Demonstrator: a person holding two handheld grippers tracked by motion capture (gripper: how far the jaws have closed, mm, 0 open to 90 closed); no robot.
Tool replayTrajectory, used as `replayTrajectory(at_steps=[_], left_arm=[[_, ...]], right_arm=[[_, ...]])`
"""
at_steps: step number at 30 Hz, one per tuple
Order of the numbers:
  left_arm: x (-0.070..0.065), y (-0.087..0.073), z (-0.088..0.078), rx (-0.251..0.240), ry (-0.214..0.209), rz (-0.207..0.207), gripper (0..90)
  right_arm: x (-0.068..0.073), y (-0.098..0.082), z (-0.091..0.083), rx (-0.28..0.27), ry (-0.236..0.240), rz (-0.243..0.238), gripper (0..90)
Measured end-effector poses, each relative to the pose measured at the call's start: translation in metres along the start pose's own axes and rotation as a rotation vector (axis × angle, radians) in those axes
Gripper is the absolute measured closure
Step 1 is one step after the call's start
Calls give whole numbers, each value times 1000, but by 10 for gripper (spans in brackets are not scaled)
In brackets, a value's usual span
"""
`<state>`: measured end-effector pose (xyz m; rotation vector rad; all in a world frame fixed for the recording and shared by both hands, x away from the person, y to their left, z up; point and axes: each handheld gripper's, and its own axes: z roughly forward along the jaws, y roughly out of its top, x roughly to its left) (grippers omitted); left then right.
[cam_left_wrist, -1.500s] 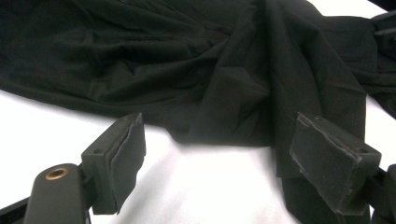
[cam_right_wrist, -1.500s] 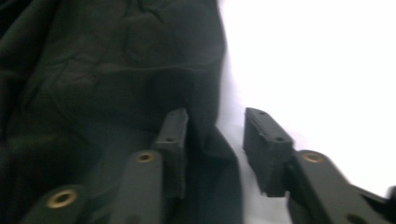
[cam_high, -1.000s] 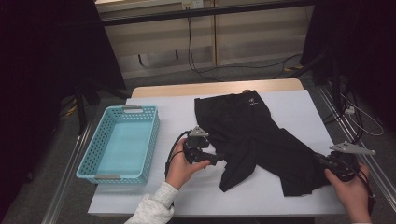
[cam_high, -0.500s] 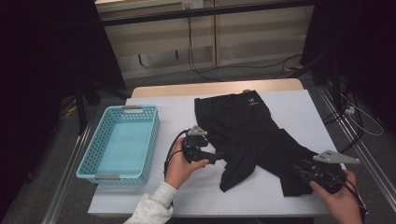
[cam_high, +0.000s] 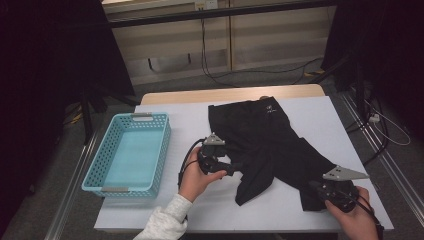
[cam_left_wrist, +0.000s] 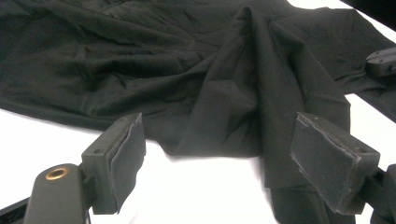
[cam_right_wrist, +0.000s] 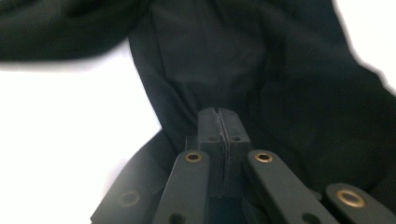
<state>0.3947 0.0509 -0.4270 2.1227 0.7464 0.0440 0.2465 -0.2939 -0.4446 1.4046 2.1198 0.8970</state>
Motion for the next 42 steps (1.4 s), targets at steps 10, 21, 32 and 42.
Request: replayTrajectory(at_steps=[10,21,32,42], left_arm=[[-2,1,1,1,-5,-1,187],[-1,1,1,-8,-4,-2,187],[-2,0,4,3,-5,4,192],[1,-2,7,11,-3,14,226]], right_arm=[[39,6,4,8,122,-129,892],[50,4,13,60,155,-177,879],[39,8,11,-37,113,-67,496],[30,18,16,-101,37,6,328]])
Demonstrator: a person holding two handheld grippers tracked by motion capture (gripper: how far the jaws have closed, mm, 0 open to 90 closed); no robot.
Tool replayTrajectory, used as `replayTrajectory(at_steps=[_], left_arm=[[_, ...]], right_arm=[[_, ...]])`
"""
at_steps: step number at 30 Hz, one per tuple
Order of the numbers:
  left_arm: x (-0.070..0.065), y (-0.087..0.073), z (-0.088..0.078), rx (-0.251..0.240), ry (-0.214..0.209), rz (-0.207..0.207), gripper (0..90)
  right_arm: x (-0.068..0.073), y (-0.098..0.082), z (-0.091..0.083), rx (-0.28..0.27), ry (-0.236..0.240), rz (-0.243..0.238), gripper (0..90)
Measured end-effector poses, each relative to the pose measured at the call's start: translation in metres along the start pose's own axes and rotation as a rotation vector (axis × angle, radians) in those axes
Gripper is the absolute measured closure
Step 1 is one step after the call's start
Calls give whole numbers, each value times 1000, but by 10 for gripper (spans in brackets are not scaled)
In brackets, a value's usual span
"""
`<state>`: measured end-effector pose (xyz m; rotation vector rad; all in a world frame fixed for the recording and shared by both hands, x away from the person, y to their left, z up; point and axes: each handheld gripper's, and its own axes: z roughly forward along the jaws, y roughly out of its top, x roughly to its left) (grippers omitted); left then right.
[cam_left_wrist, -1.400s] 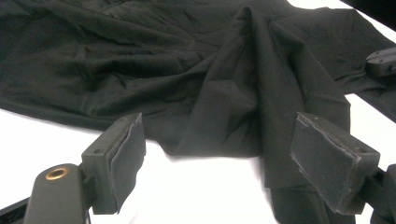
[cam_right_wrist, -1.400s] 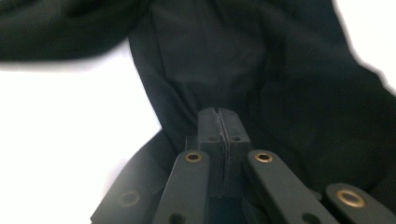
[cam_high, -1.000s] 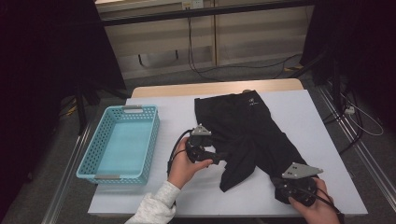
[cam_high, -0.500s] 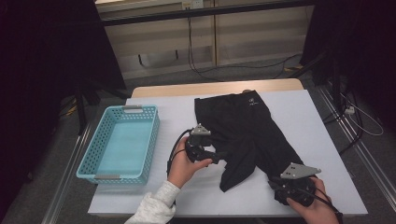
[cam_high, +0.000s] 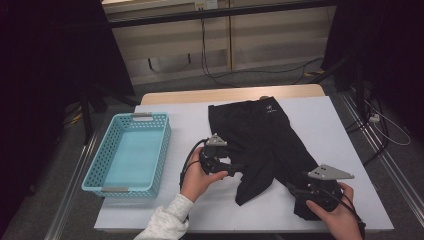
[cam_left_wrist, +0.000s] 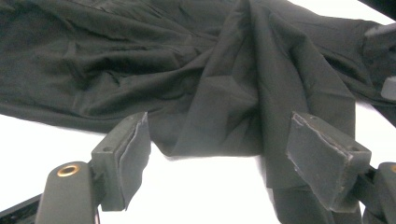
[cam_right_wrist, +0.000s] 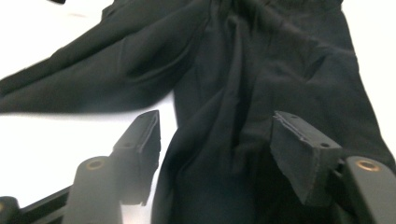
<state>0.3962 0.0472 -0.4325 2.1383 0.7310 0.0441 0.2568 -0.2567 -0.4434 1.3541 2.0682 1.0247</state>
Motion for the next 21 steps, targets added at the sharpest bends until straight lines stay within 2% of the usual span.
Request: replayTrajectory(at_steps=[4,9,12,14,17,21], left_arm=[[1,-3,4,13,-3,3,264],[3,-4,11,7,14,15,305],[7,-3,14,-7,40,34,333],[11,-2,16,-14,51,29,341],[12,-2,21,-9,31,37,356],[10,-1,29,-16,38,57,397]], right_arm=[[-1,3,1,-22,-17,20,302],[0,4,-1,-36,-28,8,296],[1,4,0,-28,-23,6,289],[1,3,1,-20,-19,4,289],[1,4,1,-23,-15,2,289],[1,4,0,-27,-13,4,288]])
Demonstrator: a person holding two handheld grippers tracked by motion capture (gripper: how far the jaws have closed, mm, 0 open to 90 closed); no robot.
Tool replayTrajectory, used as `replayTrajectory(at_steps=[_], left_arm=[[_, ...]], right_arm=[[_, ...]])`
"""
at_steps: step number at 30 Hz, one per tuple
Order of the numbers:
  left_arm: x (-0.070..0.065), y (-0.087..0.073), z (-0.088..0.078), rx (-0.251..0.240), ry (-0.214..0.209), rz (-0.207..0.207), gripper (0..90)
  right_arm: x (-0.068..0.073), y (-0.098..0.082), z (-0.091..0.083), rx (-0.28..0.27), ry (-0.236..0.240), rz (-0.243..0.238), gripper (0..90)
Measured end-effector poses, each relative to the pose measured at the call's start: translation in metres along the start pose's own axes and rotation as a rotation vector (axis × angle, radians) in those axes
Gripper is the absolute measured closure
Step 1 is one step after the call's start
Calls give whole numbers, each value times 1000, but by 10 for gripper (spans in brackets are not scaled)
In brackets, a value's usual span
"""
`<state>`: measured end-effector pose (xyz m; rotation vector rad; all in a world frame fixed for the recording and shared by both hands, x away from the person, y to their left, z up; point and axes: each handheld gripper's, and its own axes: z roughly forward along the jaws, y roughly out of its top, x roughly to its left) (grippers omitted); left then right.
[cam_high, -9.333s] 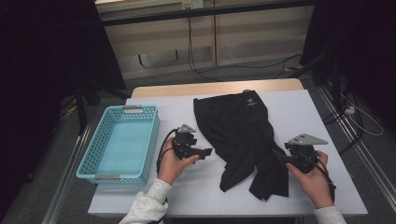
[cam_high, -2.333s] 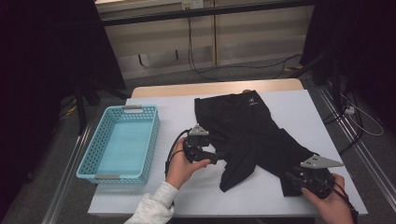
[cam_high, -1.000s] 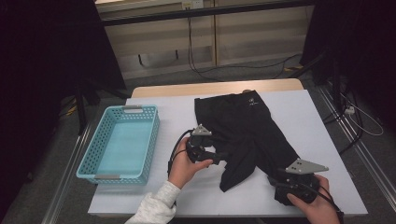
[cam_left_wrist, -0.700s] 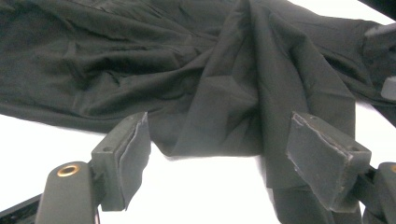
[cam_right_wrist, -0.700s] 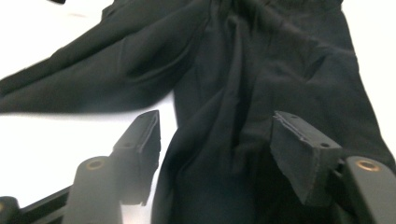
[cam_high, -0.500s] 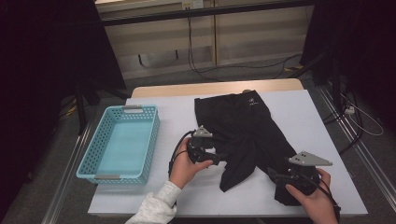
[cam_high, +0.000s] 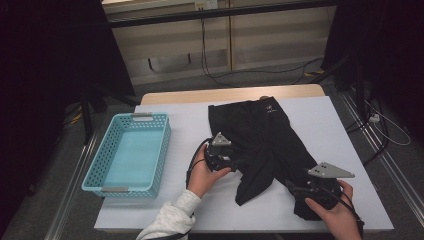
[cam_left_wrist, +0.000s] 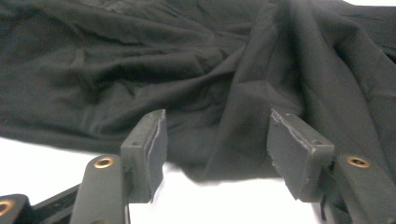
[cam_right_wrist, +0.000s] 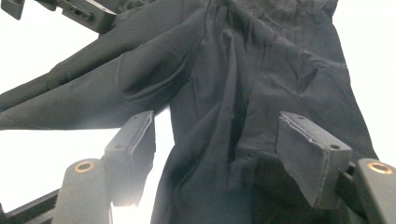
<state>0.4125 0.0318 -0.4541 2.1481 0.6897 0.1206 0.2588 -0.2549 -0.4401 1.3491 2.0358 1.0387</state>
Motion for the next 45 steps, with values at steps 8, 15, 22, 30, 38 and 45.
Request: replayTrajectory(at_steps=[8,15,22,30,38,45], left_arm=[[-5,0,10,23,-34,4,619],[-10,0,9,69,-67,-10,849],[-11,2,-16,75,-77,-64,898],[-12,-3,-49,64,-76,-96,899],[-5,-18,-61,69,-45,-124,898],[4,-28,-68,81,-12,-155,895]], right_arm=[[1,-1,0,4,3,-13,289],[2,0,0,0,-2,-13,289],[0,1,0,-1,-3,-12,289],[3,6,4,-10,1,-23,288],[10,17,18,-10,32,-54,288],[9,19,36,29,48,-60,290]])
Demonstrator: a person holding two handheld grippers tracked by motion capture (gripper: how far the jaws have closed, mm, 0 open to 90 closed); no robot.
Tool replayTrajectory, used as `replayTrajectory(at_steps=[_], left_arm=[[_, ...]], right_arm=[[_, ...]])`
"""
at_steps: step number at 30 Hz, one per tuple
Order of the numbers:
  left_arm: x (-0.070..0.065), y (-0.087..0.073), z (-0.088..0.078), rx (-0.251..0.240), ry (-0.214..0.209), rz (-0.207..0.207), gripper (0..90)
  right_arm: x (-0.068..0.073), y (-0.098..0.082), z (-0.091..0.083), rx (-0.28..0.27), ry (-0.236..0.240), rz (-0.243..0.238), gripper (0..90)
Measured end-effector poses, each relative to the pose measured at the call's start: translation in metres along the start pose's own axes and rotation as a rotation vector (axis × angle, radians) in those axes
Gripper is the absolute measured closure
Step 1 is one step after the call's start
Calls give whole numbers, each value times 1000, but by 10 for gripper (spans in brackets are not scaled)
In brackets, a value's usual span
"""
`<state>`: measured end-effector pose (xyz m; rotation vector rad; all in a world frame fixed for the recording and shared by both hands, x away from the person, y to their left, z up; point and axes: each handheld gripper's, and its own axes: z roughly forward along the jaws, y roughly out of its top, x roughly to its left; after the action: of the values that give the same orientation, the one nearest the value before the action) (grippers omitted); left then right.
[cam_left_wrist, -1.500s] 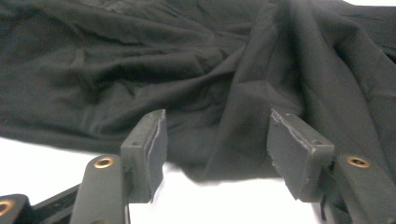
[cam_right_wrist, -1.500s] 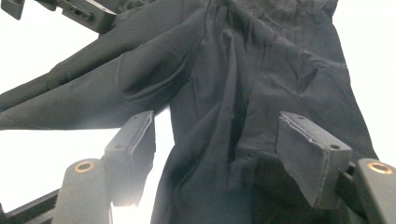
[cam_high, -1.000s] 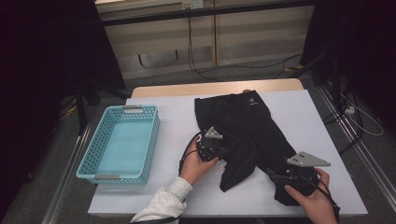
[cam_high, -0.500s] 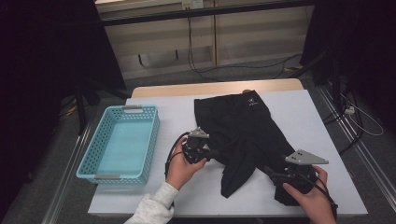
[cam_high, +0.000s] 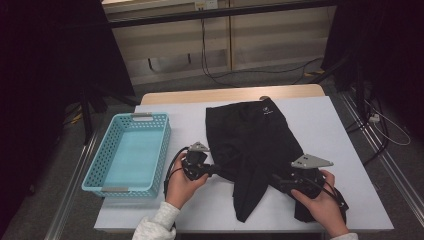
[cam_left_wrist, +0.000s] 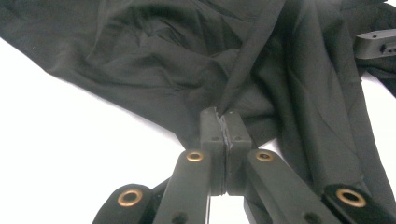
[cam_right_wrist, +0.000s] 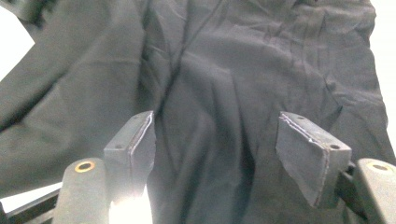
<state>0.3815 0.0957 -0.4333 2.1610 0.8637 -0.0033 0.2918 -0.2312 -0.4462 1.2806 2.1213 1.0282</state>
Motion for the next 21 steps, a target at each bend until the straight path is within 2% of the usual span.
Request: replayTrajectory(at_steps=[5,8,9,11,12,13,17,21], left_arm=[[2,-1,1,5,10,-3,868],[2,1,2,2,17,0,773],[3,2,3,-6,15,6,727],[2,6,5,-32,12,9,560],[1,9,7,-40,11,29,487],[-1,11,9,-44,6,47,511],[-5,22,20,-61,5,77,447],[-11,31,28,-67,-22,107,511]], right_arm=[[-1,-2,6,30,4,-2,290],[-1,-2,6,31,5,-1,290],[-1,-2,6,31,5,-5,290],[-1,-2,5,26,4,-5,290],[-1,-2,4,24,3,-5,290],[-1,-2,4,25,0,-6,290],[0,-4,3,30,-3,-9,290],[-1,-5,1,30,-11,-3,290]])
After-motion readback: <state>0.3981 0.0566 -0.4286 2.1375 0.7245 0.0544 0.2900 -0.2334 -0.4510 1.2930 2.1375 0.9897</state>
